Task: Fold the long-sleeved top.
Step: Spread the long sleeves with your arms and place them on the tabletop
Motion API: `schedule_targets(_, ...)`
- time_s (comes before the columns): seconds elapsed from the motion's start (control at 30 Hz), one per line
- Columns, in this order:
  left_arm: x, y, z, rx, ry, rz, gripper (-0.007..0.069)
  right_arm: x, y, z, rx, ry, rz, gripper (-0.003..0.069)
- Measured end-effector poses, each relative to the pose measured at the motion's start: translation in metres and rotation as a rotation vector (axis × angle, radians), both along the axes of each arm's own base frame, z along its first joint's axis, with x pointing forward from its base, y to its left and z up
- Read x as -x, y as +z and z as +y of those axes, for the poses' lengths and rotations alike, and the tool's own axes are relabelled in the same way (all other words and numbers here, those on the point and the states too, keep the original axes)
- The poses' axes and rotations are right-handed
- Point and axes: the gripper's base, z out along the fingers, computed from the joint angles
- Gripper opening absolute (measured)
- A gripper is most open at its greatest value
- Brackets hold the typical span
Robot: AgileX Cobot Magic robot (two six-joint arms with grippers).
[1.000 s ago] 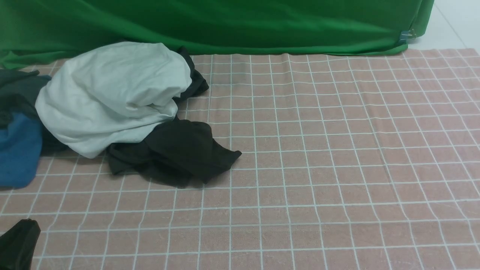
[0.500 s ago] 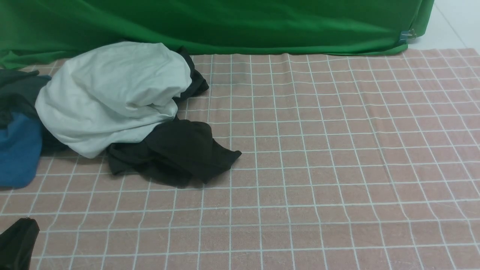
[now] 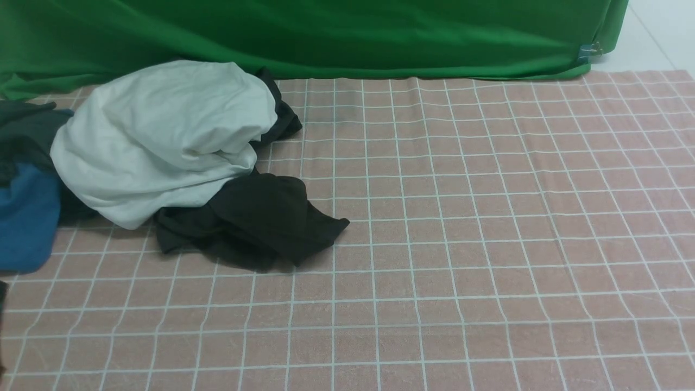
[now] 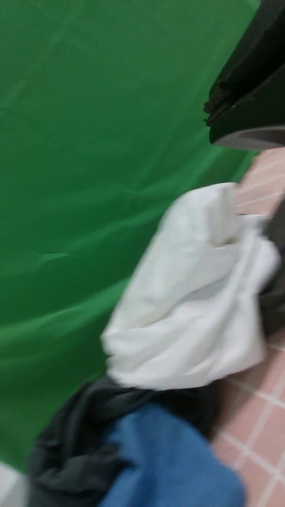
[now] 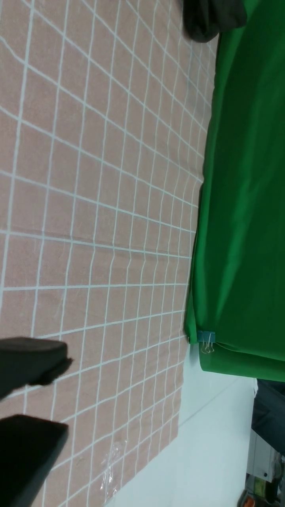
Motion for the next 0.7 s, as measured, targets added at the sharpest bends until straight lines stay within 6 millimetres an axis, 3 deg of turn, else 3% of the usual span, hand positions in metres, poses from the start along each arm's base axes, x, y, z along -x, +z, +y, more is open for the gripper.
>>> schedule_targets(0.17, 0.002, 0.009, 0.0, -0.021, -0.002, -0.025, 0.002, 0.0, 0.0, 0.0, 0.0, 0.0, 0.0, 0.024)
schedule_targets(0.33, 0.013, 0.058, -0.013, -0.245, -0.1, -0.018, 0.002, 0.0, 0.0, 0.0, 0.0, 0.0, 0.0, 0.024)
schedule_targets(0.37, 0.013, 0.058, -0.014, -0.257, -0.112, -0.002, 0.002, 0.0, 0.0, 0.0, 0.0, 0.0, 0.0, 0.024)
schedule_targets(0.47, 0.006, 0.077, -0.023, -0.371, -0.232, 0.148, 0.002, 0.0, 0.0, 0.0, 0.0, 0.0, 0.0, 0.024)
schedule_targets(0.7, -0.04, 0.082, -0.036, -0.539, -0.563, 0.587, 0.002, 0.0, 0.0, 0.0, 0.0, 0.0, 0.0, 0.024)
